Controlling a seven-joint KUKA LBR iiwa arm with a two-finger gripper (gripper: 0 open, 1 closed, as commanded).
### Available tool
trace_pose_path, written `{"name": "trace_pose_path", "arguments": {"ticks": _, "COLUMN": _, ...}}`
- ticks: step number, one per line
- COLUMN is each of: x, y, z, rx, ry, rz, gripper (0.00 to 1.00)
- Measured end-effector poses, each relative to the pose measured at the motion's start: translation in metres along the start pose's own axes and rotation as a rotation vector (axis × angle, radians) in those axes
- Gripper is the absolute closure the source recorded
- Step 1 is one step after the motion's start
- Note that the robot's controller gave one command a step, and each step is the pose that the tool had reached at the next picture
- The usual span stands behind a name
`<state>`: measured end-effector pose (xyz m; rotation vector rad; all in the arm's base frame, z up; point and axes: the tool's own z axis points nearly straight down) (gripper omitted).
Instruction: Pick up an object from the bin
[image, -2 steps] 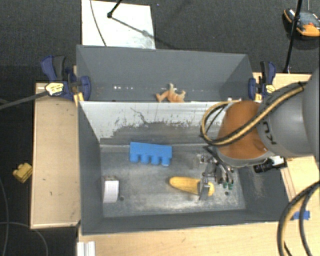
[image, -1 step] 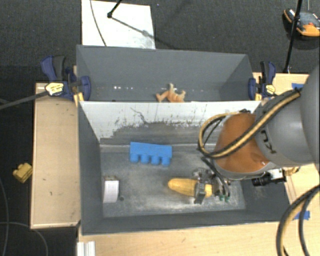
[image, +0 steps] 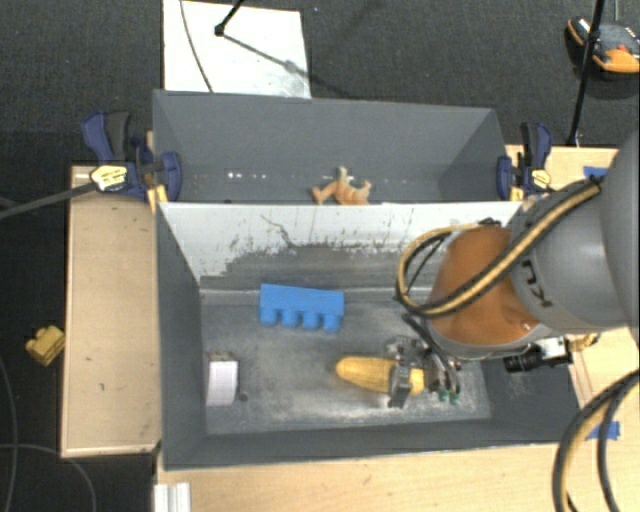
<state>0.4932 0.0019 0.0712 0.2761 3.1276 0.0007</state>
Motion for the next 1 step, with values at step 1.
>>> {"name": "trace_pose_path", "arguments": {"ticks": 1, "x": -0.0081, "y": 0.0123, "z": -0.1551, "rx": -0.001, "ry": -0.003, "rz": -0.014, "gripper": 1.00}}
